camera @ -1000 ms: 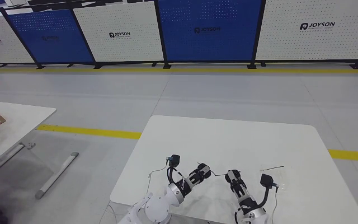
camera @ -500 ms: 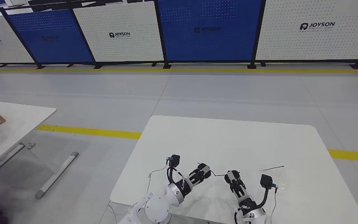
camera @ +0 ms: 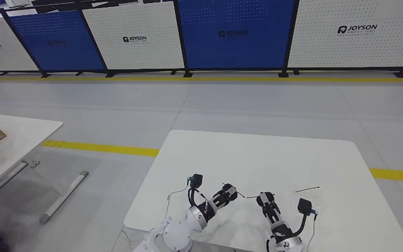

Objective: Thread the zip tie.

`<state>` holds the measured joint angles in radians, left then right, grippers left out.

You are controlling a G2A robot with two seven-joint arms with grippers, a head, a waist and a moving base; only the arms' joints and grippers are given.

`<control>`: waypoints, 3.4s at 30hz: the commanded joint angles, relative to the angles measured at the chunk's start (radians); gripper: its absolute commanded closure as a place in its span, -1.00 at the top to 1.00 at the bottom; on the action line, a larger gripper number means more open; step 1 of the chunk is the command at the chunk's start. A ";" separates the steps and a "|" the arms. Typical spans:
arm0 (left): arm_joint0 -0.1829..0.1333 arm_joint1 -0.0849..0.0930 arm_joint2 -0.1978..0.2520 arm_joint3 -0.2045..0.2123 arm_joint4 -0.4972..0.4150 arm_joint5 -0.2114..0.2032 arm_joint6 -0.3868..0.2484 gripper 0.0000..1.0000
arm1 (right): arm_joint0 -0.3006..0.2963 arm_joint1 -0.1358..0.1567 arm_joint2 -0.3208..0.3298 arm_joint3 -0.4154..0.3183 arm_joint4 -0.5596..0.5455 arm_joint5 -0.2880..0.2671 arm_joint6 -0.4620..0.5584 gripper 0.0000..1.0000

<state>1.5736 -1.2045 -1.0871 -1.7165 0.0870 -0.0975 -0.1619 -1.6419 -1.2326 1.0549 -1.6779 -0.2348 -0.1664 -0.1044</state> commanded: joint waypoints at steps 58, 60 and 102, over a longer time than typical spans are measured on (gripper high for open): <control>0.000 0.000 0.000 0.000 0.000 0.000 0.000 -1.00 | 0.003 -0.034 0.020 0.016 -0.012 0.002 0.041 -1.00; 0.000 0.000 0.000 0.000 0.000 0.000 0.000 -1.00 | 0.005 -0.035 0.019 0.018 -0.011 0.003 0.043 -1.00; 0.000 0.000 0.000 0.000 0.000 0.000 0.000 -1.00 | -0.016 -0.054 0.028 0.020 0.037 -0.009 -0.013 -1.00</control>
<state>1.5736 -1.2045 -1.0871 -1.7165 0.0870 -0.0975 -0.1619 -1.6582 -1.2872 1.0829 -1.6580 -0.1984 -0.1754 -0.1181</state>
